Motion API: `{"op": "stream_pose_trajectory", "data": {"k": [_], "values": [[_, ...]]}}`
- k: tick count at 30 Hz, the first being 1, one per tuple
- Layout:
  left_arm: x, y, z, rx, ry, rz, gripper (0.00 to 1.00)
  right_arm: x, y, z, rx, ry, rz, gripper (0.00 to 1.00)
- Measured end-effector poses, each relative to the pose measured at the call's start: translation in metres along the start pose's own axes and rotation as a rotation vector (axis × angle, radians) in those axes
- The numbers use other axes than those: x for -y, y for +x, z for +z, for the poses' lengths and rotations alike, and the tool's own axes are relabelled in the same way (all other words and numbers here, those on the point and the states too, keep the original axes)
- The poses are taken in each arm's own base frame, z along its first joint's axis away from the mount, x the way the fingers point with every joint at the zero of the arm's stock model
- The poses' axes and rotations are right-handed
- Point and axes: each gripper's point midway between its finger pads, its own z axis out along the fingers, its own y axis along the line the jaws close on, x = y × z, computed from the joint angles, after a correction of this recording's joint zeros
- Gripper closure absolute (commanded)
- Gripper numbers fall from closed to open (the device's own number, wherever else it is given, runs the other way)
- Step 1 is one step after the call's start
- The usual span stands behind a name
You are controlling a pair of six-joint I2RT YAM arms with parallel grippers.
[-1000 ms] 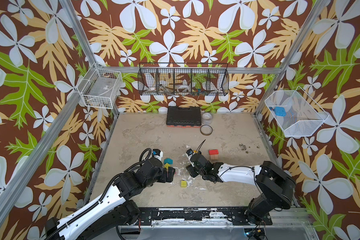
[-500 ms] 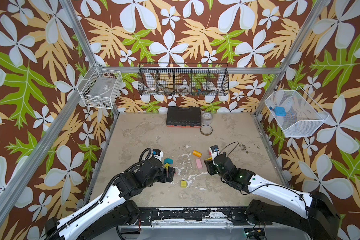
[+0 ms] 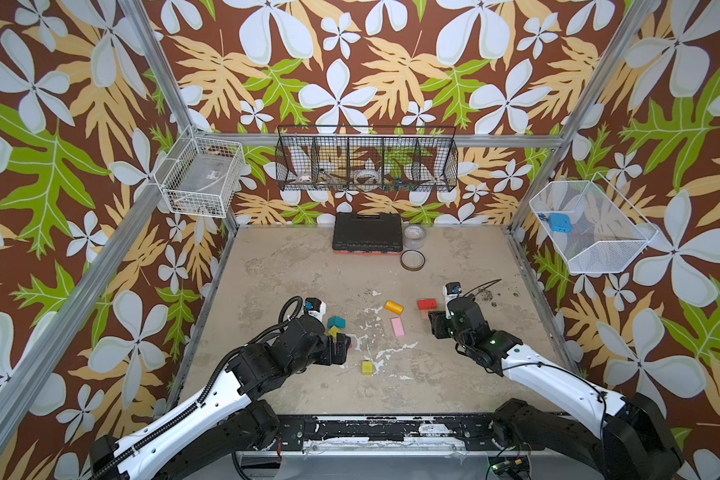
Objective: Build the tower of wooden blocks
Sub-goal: 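Lift the yellow striped block and carry it over the red block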
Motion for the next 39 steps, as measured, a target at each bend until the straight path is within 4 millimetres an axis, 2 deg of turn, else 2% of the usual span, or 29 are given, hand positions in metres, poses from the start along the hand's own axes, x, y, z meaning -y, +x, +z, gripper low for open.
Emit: {"op": "stream_pose_trajectory", "data": {"k": [13, 23, 39], "values": [[0.0, 0.0, 0.0, -0.001, 0.0, 0.0, 0.0, -0.005, 0.005, 0.04, -0.086, 0.04, -0.01, 0.72], [0.0, 0.001, 0.001, -0.003, -0.003, 0.001, 0.0, -0.001, 0.017, 0.067, -0.14, 0.091, -0.051, 0.73], [0.0, 0.001, 0.002, -0.004, -0.003, 0.001, 0.0, -0.003, 0.016, 0.076, -0.151, 0.096, -0.058, 0.69]]}}
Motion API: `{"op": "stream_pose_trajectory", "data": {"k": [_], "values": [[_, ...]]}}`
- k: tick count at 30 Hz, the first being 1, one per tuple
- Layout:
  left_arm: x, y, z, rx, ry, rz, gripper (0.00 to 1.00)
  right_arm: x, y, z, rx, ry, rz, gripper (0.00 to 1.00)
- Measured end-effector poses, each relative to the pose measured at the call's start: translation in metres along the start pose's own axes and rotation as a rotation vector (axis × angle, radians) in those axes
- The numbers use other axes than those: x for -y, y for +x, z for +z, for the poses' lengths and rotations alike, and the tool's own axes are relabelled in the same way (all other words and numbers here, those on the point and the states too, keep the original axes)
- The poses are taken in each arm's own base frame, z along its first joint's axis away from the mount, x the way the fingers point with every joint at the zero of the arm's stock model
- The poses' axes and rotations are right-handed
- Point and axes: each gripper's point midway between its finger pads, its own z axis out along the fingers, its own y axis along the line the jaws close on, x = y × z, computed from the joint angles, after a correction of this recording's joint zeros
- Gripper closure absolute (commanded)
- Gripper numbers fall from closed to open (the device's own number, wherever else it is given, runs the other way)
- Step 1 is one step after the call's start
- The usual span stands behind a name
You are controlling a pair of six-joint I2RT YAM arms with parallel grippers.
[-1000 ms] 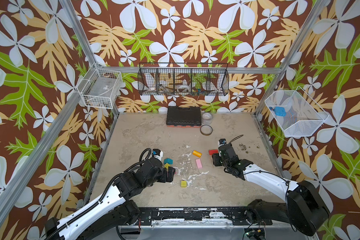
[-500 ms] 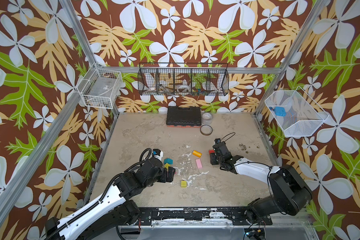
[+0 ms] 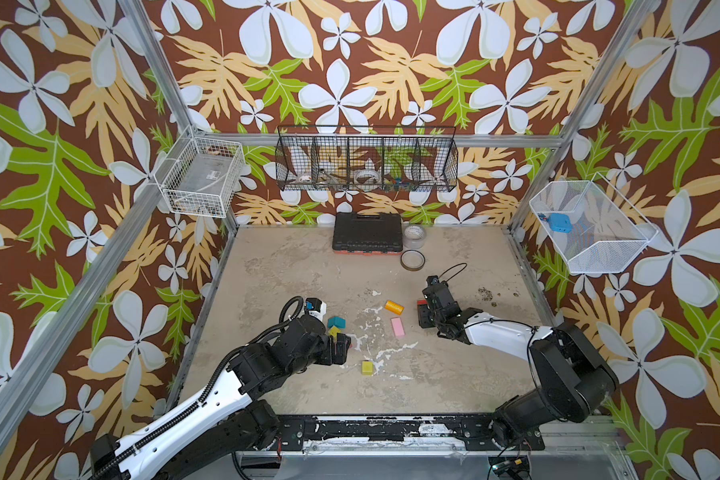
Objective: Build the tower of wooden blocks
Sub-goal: 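Lower the yellow striped block beside the red block and open the right gripper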
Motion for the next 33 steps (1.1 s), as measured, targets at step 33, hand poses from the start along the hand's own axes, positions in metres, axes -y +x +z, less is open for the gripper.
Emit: {"op": "stream_pose_trajectory", "data": {"k": [33], "values": [[0.0, 0.0, 0.0, 0.002, 0.002, -0.001, 0.0, 0.005, 0.003, 0.015, -0.051, 0.023, 0.009, 0.59]]}}
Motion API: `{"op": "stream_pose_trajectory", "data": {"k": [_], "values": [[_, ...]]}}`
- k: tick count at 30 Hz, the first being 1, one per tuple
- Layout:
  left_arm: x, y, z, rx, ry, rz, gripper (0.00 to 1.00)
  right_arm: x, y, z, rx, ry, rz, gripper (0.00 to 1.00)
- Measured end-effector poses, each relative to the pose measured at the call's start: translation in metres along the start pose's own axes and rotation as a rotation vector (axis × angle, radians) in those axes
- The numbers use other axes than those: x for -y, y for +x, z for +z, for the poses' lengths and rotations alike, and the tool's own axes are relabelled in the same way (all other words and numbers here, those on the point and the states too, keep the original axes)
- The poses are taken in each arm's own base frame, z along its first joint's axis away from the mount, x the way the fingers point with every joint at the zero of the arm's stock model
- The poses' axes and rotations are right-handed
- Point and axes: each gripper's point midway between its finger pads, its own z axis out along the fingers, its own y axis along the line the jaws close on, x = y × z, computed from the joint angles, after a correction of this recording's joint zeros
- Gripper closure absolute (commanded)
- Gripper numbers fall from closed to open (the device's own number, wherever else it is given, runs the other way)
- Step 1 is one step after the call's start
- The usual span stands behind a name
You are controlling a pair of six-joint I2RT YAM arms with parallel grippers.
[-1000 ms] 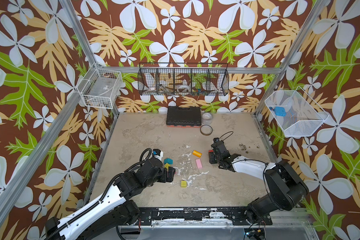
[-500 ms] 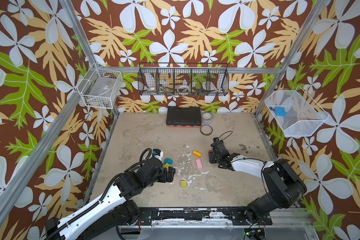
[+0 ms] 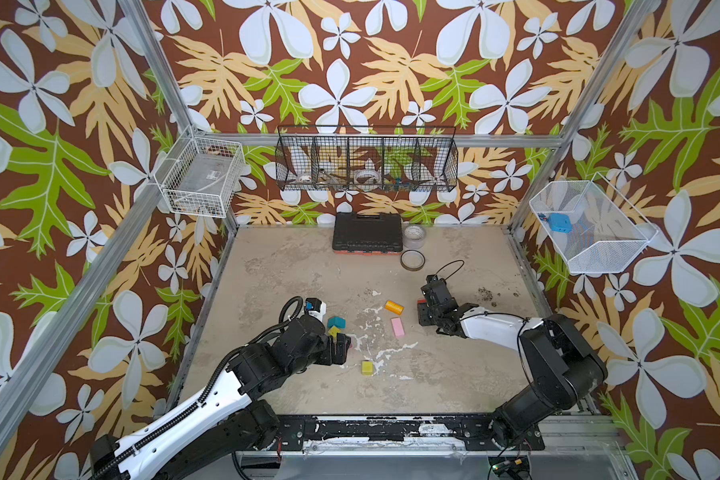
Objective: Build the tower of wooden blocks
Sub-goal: 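Lower the yellow striped block beside the red block and open the right gripper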
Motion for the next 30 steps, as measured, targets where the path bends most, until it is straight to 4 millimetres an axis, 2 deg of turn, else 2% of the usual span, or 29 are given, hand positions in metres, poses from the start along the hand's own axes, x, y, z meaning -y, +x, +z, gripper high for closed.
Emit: {"op": "stream_pose_trajectory", "data": {"k": [9, 21, 26, 30], "values": [[0.0, 0.0, 0.0, 0.0, 0.0, 0.0, 0.0, 0.0008, 0.0, 0.0003, 0.0, -0.001, 0.003, 0.53], [0.0001, -0.0001, -0.0002, 0.001, 0.001, 0.0, 0.0, 0.0031, 0.0, 0.0005, -0.001, 0.002, 0.008, 0.3], [0.0001, 0.0, -0.0002, 0.001, 0.001, 0.0, 0.0, 0.0029, 0.0, 0.0005, -0.001, 0.002, 0.008, 0.3], [0.0001, -0.0001, -0.0002, 0.001, 0.001, 0.0, 0.0, 0.0016, 0.002, -0.0015, -0.003, -0.016, 0.01, 0.25]]}}
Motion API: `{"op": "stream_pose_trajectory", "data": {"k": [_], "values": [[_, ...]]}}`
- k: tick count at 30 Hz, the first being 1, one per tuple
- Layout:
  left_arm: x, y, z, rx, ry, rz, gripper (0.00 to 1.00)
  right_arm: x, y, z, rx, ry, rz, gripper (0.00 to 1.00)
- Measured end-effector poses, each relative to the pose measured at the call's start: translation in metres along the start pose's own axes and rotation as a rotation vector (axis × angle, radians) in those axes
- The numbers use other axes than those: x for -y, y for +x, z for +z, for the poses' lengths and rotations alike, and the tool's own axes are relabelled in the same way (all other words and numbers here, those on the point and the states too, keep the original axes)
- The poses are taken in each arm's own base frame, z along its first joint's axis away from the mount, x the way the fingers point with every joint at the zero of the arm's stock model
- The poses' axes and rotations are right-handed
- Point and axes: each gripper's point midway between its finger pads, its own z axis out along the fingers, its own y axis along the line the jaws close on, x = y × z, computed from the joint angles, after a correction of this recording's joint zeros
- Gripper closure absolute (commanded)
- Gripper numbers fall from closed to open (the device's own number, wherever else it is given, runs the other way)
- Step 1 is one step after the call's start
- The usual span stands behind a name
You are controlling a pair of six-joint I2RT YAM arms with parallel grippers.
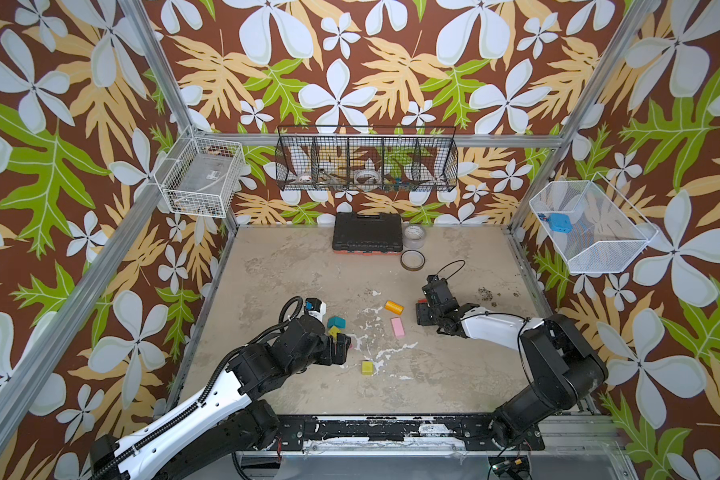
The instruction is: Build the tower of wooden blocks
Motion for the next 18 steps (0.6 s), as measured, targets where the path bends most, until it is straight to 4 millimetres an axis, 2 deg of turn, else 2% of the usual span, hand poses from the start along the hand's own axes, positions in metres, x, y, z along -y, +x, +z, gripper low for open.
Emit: {"op": "stream_pose_trajectory", "data": {"k": [4, 8, 18], "values": [[0.0, 0.0, 0.0, 0.0, 0.0, 0.0, 0.0, 0.001, 0.0, -0.01, 0.027, -0.022, 0.005, 0.19], [0.0, 0.0, 0.0, 0.0, 0.0, 0.0, 0.0, 0.001, 0.001, -0.017, 0.051, -0.043, 0.012, 0.17], [0.0, 0.0, 0.0, 0.0, 0.0, 0.0, 0.0, 0.0, 0.003, -0.016, 0.047, -0.045, 0.012, 0.17]]}}
